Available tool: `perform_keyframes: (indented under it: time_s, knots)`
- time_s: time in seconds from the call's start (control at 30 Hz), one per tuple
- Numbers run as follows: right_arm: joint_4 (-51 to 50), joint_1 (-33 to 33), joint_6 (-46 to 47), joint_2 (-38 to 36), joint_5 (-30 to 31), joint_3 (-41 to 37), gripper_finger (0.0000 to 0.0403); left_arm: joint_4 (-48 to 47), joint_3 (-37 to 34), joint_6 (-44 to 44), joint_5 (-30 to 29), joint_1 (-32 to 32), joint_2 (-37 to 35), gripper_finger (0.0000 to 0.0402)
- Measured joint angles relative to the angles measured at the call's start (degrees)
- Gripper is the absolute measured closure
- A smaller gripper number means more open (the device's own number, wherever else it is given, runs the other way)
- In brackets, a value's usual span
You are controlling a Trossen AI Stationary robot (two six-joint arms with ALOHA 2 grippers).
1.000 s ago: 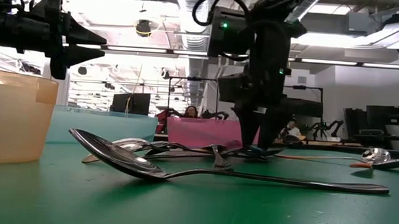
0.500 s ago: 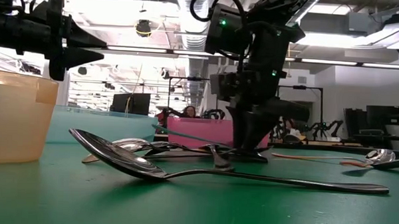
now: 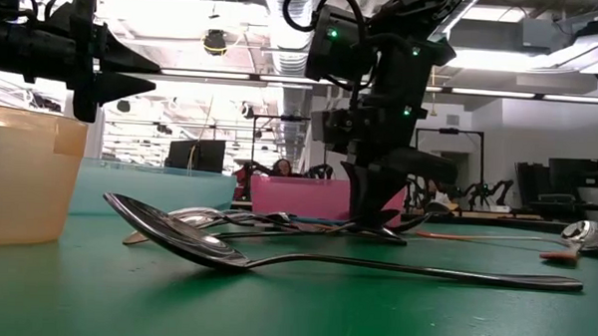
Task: Sort silverware by color (type)
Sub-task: Put the blue spoon into the orange bin
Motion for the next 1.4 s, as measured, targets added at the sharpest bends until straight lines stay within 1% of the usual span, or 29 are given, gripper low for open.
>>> perform_keyframes:
  time_s: [0.27,0.53,0.7,0.83,0.93,1.27,1.4]
  knots:
    - [-0.13,-0.04,4.00,-0.87,-0.03,-0.10,0.0393,0.00,0.00,0.00,-0.91,0.00,0.00,0.0243]
    - [-0.20,-0.04,7.58,-4.83,-0.23,-0.31,0.0395,-0.97,0.00,-0.17,-1.36,0.00,0.00,0.0243]
    - [5.31,-0.02,10.39,-7.18,0.02,-0.22,0.0395,-1.21,0.00,-0.61,-1.38,0.00,0.00,0.0243]
    - [13.70,0.34,10.94,-8.10,-0.04,-0.11,0.0394,-1.20,0.00,-1.41,-1.46,0.00,0.00,0.0243]
    - [22.53,1.07,10.91,-8.11,-0.09,-0.11,0.0394,-1.20,0.00,-1.50,-1.46,0.00,0.01,0.0243]
    - [55.18,3.73,9.48,-8.13,-2.14,-0.04,0.0394,-1.14,0.00,-1.51,-1.56,0.00,0.00,0.0243]
    - [70.90,4.22,10.60,-6.51,-5.49,0.07,0.0394,-1.11,0.00,-1.58,-2.18,0.00,0.00,0.0243]
